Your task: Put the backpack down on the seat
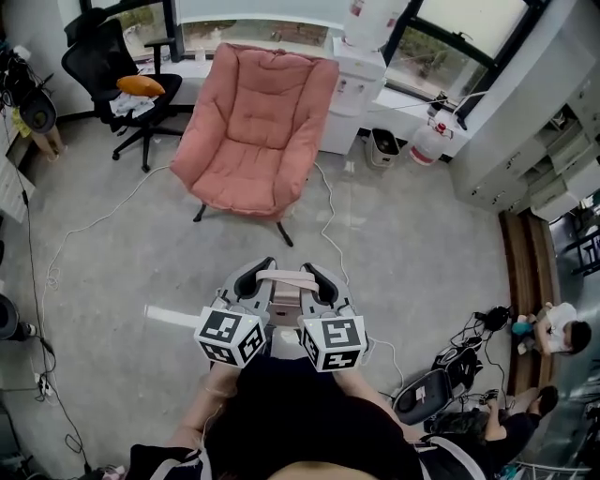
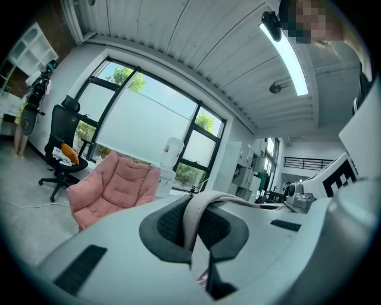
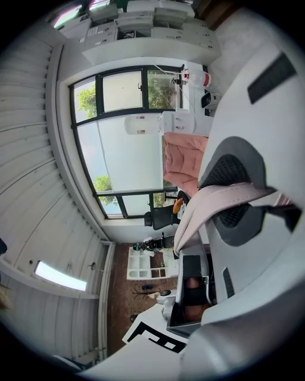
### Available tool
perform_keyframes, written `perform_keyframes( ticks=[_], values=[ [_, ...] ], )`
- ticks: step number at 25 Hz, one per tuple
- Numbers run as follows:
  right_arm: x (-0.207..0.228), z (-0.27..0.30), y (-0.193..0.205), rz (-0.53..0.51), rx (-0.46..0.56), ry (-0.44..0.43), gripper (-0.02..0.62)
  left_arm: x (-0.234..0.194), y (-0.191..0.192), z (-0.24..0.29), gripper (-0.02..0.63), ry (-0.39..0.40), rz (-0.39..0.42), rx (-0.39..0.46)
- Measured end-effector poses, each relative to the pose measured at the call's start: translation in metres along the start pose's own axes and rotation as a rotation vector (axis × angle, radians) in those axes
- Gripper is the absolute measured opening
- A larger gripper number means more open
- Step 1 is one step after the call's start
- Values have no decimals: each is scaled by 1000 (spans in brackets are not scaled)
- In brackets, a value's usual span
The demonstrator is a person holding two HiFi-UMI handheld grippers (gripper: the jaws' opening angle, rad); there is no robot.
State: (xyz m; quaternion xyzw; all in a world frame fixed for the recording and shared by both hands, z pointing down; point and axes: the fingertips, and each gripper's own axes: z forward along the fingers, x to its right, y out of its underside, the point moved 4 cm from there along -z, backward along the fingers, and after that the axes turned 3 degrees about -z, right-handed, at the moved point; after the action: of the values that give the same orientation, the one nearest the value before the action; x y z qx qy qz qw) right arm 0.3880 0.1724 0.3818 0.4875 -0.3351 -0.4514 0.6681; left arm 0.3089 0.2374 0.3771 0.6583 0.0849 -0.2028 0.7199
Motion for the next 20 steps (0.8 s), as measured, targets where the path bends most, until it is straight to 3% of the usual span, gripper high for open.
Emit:
perform_keyframes(
  ticks=[20],
  values=[
    [16, 134, -29, 57, -25, 47, 32, -104, -37, 83, 15, 49, -28, -72]
  ],
)
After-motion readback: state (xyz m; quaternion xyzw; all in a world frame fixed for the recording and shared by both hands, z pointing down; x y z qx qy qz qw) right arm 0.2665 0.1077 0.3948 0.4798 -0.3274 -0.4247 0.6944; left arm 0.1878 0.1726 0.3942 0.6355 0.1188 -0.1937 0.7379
